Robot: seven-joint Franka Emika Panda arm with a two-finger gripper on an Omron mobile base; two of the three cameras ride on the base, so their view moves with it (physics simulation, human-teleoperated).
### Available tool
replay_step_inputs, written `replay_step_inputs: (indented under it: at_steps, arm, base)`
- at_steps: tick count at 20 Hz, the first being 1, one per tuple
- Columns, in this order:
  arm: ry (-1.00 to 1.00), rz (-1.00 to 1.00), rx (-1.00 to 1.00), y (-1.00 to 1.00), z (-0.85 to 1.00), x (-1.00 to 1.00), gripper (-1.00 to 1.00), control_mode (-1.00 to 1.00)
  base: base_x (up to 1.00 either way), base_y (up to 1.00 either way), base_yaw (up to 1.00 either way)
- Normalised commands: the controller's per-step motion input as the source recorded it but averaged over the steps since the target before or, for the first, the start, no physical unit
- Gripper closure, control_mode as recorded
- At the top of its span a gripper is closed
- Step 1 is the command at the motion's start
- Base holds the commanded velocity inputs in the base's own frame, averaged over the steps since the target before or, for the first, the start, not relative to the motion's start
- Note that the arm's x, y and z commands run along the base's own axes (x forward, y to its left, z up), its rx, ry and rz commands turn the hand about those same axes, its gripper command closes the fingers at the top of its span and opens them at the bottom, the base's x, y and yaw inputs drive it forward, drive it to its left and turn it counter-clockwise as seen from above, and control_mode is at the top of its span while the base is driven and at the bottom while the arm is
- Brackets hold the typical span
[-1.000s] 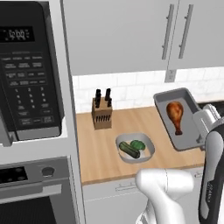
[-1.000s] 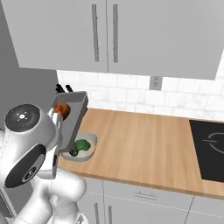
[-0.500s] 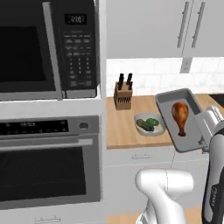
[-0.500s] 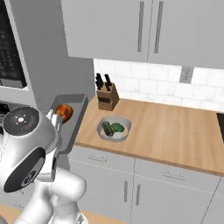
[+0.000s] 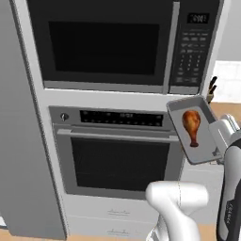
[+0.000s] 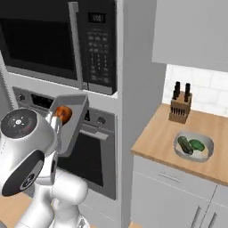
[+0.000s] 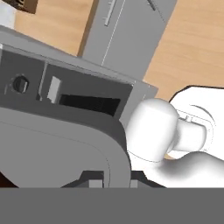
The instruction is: Take the meat container that has the chicken drumstick and place it on the second highest rack of the freezer. Then take the vegetable container that has the broccoli and cucumber and place it on the highest rack of the freezer.
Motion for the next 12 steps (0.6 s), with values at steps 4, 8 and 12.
replay_step_inputs:
  at_steps: [4,8,12]
  arm:
    - [0.00,0.00,0.00,0.00,0.00,0.00,1.00,1.00]
    - [0.00,0.00,0.00,0.00,0.00,0.00,1.00,1.00]
    - [0.00,0.00,0.00,0.00,0.00,0.00,1.00,1.00]
  base:
    - [-0.01,1.00,0.37]
    - [0.01,1.00,0.34]
    - [0.27,1.00,0.24]
